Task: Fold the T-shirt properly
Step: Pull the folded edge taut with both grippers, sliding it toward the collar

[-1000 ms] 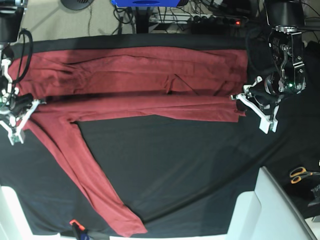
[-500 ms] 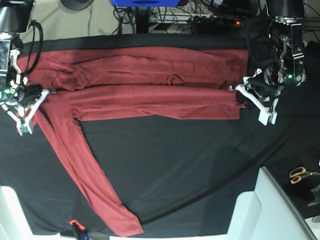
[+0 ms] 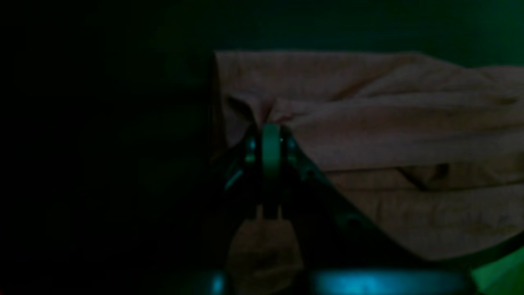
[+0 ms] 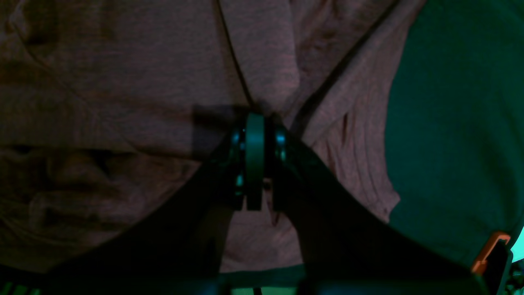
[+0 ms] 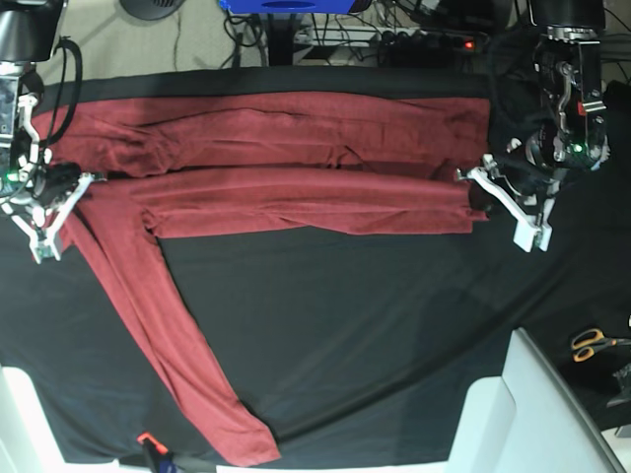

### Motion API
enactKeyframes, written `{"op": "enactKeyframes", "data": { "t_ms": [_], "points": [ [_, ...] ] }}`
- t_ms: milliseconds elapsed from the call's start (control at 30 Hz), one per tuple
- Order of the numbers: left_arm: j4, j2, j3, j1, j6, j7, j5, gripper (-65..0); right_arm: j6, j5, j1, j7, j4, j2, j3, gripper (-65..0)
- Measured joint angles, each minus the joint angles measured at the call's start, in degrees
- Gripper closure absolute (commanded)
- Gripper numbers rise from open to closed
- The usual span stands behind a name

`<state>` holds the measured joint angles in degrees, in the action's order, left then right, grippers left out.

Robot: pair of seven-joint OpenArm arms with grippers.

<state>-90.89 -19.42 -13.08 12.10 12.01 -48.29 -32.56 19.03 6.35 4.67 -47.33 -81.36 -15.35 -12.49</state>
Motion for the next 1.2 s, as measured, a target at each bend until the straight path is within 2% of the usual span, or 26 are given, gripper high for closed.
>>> {"op": "enactKeyframes", "data": {
  "t_ms": [100, 167, 367, 500, 867, 933, 1067, 1200],
  "points": [
    [0.07, 0.09, 0.33, 0.28, 0.00, -0.22, -0.02, 0.0, -2.36, 0.02, 0.02, -0.50, 0.00, 0.00, 0.00, 0.0],
    [0.04, 0.22, 0.33, 0.72, -0.02, -0.17, -0.04, 0.0, -2.56, 0.00, 0.04, -0.52, 0.00, -0.02, -0.07, 0.0],
    [0.15, 0.22, 0.31, 1.31, 0.02, -0.15, -0.07, 0.0, -2.51, 0.50, -0.04, -0.22, 1.09, 0.02, -4.79, 0.0],
    [0.15, 0.22, 0.31, 1.31, 0.02, -0.22, -0.24, 0.0, -2.54, 0.26, -0.63, -0.31, 4.76, 0.17, -5.25, 0.0],
    [0.15, 0.22, 0.44, 1.31, 0.02, -0.20, 0.11, 0.0, -2.32, 0.68, 0.13, -0.09, 4.57, 0.46, -5.68, 0.0],
    [0.15, 0.35, 0.57, 1.79, 0.07, 0.22, 2.86, 0.0, -2.32, 0.68, 0.17, -0.11, 4.57, 0.48, -5.68, 0.0],
    [0.11, 3.78, 0.22, 2.64, 0.04, -0.17, 10.34, 0.0, -2.43, 0.63, 0.13, -0.07, 4.59, 0.96, -5.70, 0.0],
    [0.09, 5.11, 0.31, 2.36, 0.26, 0.07, 12.63, 0.0, -2.51, 0.63, 0.33, -0.11, 4.59, 2.03, -5.68, 0.0]
  ]
}}
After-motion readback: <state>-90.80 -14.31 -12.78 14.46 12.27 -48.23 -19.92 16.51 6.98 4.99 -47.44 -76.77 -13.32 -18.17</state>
